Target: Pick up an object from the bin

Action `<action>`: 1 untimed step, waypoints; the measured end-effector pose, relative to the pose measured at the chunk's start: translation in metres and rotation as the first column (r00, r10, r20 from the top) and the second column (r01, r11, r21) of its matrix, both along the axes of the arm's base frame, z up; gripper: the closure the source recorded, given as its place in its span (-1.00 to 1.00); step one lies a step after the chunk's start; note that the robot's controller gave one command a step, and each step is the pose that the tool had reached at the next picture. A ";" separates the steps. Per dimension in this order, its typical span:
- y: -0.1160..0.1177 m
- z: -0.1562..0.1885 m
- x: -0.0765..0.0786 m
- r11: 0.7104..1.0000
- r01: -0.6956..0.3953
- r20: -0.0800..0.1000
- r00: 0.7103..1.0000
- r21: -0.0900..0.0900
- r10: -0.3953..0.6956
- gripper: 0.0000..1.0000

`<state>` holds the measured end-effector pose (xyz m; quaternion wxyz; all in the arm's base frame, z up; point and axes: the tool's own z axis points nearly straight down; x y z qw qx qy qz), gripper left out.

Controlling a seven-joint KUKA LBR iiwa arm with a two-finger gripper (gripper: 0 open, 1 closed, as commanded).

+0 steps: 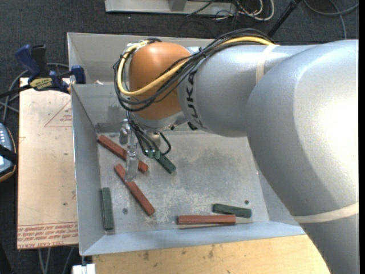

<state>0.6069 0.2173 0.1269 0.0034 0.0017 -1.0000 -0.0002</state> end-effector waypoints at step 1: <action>0.016 -0.060 0.043 1.000 0.016 0.008 1.000 0.003 -0.016 -1.00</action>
Offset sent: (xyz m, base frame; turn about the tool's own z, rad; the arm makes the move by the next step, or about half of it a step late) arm 0.0424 0.0148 -0.0569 0.0178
